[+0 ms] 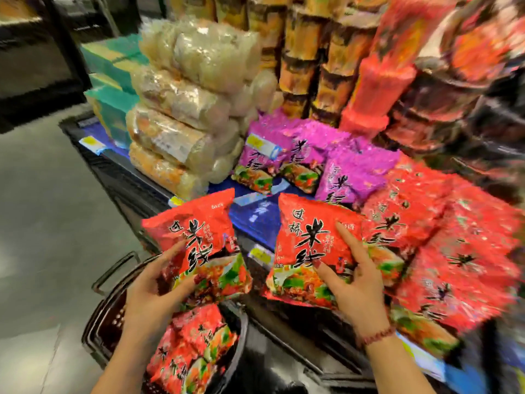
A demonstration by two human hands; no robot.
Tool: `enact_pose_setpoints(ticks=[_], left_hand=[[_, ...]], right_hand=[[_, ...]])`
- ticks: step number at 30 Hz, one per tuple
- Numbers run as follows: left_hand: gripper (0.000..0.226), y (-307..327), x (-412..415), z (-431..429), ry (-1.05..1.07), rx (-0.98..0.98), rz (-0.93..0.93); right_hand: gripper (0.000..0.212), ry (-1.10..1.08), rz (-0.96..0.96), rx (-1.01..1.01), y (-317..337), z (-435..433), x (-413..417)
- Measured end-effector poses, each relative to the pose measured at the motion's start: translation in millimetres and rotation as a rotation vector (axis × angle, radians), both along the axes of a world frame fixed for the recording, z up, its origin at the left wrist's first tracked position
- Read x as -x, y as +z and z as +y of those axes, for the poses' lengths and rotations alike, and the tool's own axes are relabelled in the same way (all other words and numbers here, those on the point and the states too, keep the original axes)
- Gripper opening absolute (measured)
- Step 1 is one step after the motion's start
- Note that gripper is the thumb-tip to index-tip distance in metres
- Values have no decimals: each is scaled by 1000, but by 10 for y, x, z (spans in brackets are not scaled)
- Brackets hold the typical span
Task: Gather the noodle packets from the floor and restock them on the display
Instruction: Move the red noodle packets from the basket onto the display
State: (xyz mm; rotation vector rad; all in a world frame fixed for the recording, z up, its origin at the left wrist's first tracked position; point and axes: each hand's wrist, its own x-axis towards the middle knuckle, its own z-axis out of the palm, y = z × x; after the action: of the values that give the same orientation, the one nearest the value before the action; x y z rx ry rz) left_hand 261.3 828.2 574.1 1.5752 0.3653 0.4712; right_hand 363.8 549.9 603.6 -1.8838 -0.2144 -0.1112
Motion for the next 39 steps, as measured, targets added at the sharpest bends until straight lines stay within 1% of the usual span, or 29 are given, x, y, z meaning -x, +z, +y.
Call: enact_pose_setpoints(ticks=[2,5,7,9,11,12,14,16,19,21,25,26,30,31,32,33,35,36,37,39], left_hand=[[51,33,-214,-211,-44,32,2],[46,53,-568,-672,-147,11,-10],[56,59,-758,-1001,-219,19,-19],[60,21,-901,-1282,-268,29,-9],[48,9,-1004,-1512,-304,73,-8],[46,3,-1057,-1607,-328,106,8],[55,-34,-1173,-1761,-398,104,40],[54,-109,-1304,-1915,-474,87,62],[61,-236,-1432,-2077,-642,52,102],[68,-372,-1473,-2103,-729,-91,131],[77,-473,-1525,-2039,-849,-478,200],[81,-443,-1533,-2038,-878,-536,224],[97,-367,-1568,-2047,-981,-654,247],[98,-358,-1564,-2044,-984,-689,241],[98,-342,-1547,-2037,-944,-735,232],[95,-323,-1526,-2025,-843,-798,185],[83,-290,-1498,-2001,-577,-957,-40],[85,-265,-1498,-2015,-517,-1026,-153],[89,-271,-1526,-2049,-529,-1105,-238],[94,-307,-1620,-2165,-658,-1323,-334]], right_hand=[[75,-71,2,-6,26,-331,5],[74,-179,6,-18,51,-879,36],[74,-252,4,-21,31,-1194,64],[75,-309,12,-64,-35,-1488,89],[78,-346,37,-121,-97,-1741,118],[79,-358,49,-137,-117,-1844,135],[81,-392,58,-141,-137,-2003,154],[80,-427,64,-152,-133,-2095,172],[78,-478,58,-180,-110,-2137,203],[79,-505,54,-195,-110,-2143,231],[77,-546,73,-188,-156,-2119,310],[77,-558,77,-200,-164,-2100,328],[82,-578,92,-208,-238,-2005,379],[82,-572,98,-211,-250,-1983,389],[82,-565,98,-209,-252,-1964,401],[81,-562,94,-204,-247,-1946,415],[81,-562,83,-199,-222,-1921,446],[81,-566,82,-202,-210,-1912,456],[81,-570,82,-201,-200,-1908,466],[80,-576,73,-184,-190,-1912,476]])
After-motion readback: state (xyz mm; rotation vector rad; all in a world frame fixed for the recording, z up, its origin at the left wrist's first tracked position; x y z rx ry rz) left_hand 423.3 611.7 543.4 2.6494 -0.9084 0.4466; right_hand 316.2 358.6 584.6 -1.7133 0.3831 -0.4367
